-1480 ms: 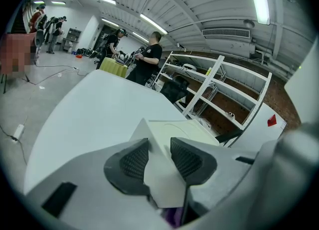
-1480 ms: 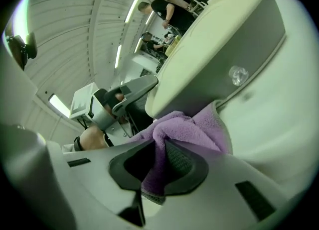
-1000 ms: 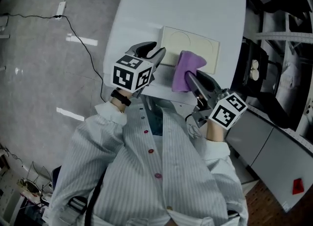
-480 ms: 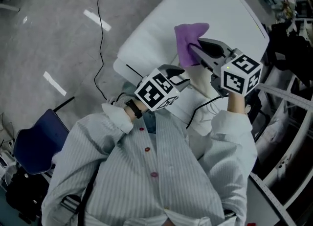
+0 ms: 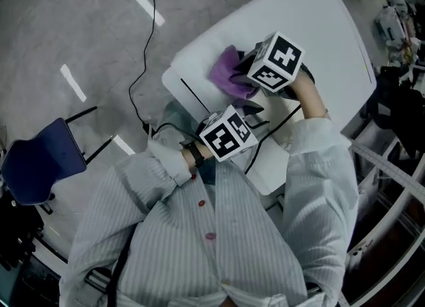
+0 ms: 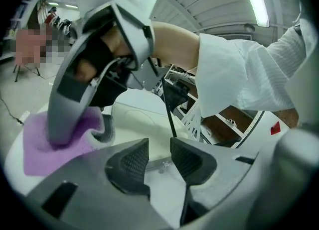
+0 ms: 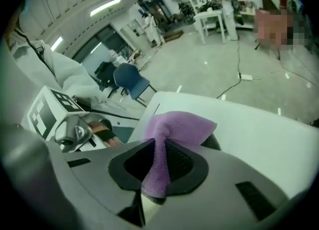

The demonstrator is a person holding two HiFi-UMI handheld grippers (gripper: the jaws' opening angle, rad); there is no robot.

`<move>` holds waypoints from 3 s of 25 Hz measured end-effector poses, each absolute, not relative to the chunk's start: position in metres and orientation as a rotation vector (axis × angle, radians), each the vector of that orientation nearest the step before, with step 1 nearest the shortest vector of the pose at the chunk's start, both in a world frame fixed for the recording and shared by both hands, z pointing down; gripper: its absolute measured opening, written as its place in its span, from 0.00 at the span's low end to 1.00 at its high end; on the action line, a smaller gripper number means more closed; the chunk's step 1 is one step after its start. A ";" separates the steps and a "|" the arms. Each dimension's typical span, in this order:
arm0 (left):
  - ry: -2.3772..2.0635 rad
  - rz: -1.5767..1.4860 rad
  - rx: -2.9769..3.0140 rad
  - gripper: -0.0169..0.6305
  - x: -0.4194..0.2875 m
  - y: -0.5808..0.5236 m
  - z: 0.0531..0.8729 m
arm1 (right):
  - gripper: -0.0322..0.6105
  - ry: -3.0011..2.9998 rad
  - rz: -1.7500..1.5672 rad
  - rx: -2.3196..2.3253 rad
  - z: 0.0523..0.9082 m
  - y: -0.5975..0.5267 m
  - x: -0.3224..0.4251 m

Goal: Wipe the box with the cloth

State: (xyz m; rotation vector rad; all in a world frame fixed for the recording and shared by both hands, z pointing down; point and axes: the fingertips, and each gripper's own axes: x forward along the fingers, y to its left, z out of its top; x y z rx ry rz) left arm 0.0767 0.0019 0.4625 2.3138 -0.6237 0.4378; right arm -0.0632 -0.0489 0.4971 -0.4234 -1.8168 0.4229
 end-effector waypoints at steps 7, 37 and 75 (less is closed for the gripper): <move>-0.664 0.414 2.272 0.21 0.073 -0.005 0.473 | 0.14 -1.482 0.348 -0.652 0.539 -0.017 -0.050; -0.696 0.444 2.248 0.21 0.067 -0.012 0.476 | 0.14 -1.323 0.352 -0.543 0.551 -0.110 0.003; -0.524 0.233 2.543 0.18 0.056 -0.030 0.368 | 0.14 -2.362 0.496 0.600 0.360 -0.155 0.076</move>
